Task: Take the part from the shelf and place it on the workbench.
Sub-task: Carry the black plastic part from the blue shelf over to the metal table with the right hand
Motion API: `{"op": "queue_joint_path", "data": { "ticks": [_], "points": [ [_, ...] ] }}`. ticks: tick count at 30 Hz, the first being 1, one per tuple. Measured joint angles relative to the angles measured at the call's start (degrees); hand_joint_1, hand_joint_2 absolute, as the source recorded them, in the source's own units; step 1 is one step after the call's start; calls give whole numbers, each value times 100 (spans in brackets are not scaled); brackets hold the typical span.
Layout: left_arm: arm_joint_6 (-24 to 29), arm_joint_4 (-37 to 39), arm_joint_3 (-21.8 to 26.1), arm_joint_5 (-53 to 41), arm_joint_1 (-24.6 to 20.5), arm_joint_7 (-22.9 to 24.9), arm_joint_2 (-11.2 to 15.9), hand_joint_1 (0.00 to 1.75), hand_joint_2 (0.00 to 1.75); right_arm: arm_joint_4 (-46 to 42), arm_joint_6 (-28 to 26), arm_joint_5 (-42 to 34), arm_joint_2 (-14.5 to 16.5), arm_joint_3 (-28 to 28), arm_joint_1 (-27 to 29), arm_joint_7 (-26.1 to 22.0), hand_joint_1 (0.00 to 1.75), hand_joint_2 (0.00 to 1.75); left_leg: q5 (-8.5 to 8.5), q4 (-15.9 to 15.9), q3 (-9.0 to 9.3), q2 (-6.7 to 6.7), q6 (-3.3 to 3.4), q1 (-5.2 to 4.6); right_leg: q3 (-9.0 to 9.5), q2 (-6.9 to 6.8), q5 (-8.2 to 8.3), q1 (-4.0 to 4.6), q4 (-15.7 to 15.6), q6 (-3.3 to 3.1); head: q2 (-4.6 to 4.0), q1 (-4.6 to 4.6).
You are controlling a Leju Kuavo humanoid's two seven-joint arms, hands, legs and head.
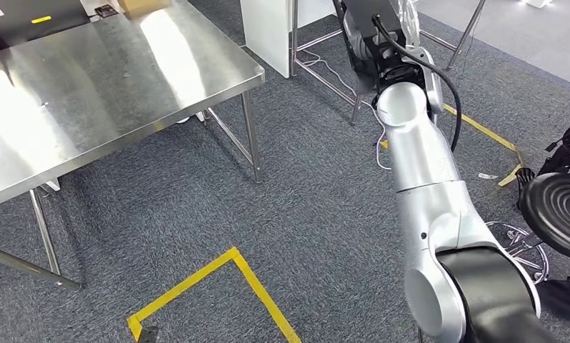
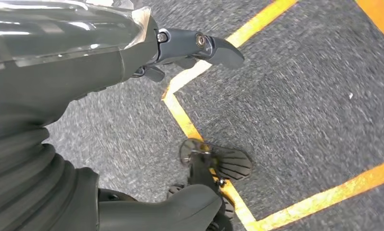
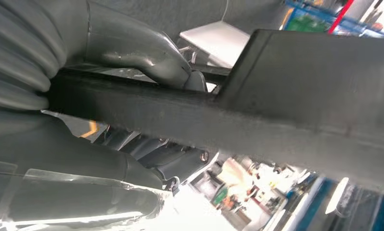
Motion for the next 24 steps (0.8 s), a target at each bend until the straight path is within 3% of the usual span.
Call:
{"op": "queue_joint_path", "data": {
  "ticks": [2,3,4,5,7,9,11,13,14,16,18,19,20,22,24],
  "points": [
    [3,0,4,-2,-7,-4,9,0,175,73,-48,9,-1,-1,-15,-5,175,175,-324,758,-351,174,-27,13,0,-148,-14,30,1,-32,0,-12],
    [3,0,5,-2,-6,-5,11,0,175,107,-68,14,-1,-2,-13,-5,175,175,-365,948,-437,202,-37,19,0,-226,-19,38,2,-37,0,-12],
    [4,0,7,-2,-4,-5,14,0,175,137,-86,18,-1,-2,-10,-5,175,175,-299,909,-405,224,-43,25,2,-301,-24,40,3,-39,0,-14],
    [5,0,14,-1,-3,-5,19,0,175,160,-102,26,-1,-2,-8,-5,175,175,-140,618,-240,271,-42,30,8,-372,-31,41,4,-35,0,-13],
    [11,-1,39,3,-8,-5,24,0,175,181,-128,50,-2,-2,-10,-4,175,175,163,-198,221,528,-19,14,27,-493,-58,76,8,-6,0,-15],
    [22,-1,64,-2,-17,-1,24,0,175,186,-150,101,-7,0,-15,-5,175,175,254,-620,444,685,32,-20,42,-592,-84,134,8,33,0,3],
    [40,0,80,-18,-20,11,24,0,175,186,-183,173,-5,3,-19,-24,175,175,253,-649,432,564,95,-44,67,-702,-104,168,-4,79,0,21],
    [50,0,93,-33,-17,20,18,0,175,180,-218,238,-8,4,-24,-56,175,175,285,-685,448,423,173,-31,29,-570,-191,150,102,133,0,23],
    [50,0,98,-35,-19,20,19,0,175,179,-228,267,-20,5,-28,-70,175,175,302,-704,460,358,213,-15,-66,-413,-298,130,308,142,0,26],
    [39,0,102,-37,-29,16,22,0,175,189,-232,316,-58,8,-32,-85,175,175,316,-714,464,217,260,1,-421,-130,-605,92,1049,131,0,33],
    [24,0,103,-30,-29,13,16,0,175,210,-232,349,-97,9,-14,-86,175,175,318,-712,463,36,270,2,-752,-66,-796,82,1698,157,0,36],
    [20,0,104,-26,-26,13,13,0,175,218,-232,355,-112,8,-5,-85,175,175,321,-711,463,-60,268,2,-778,-54,-759,81,1722,194,0,39],
    [20,0,104,-22,-22,13,8,0,175,222,-232,359,-121,8,-2,-85,175,175,324,-709,466,-153,263,4,-687,-35,-631,72,1499,238,0,41],
    [20,0,105,-20,-20,13,5,0,175,224,-232,363,-133,8,-12,-86,175,175,332,-700,464,-314,238,2,-306,142,-276,31,651,308,0,46],
    [20,0,110,-20,-18,12,4,0,175,227,-233,373,-135,15,-25,-89,175,175,344,-695,438,-442,185,-6,-56,287,-78,12,112,288,0,39]
  ]
}}
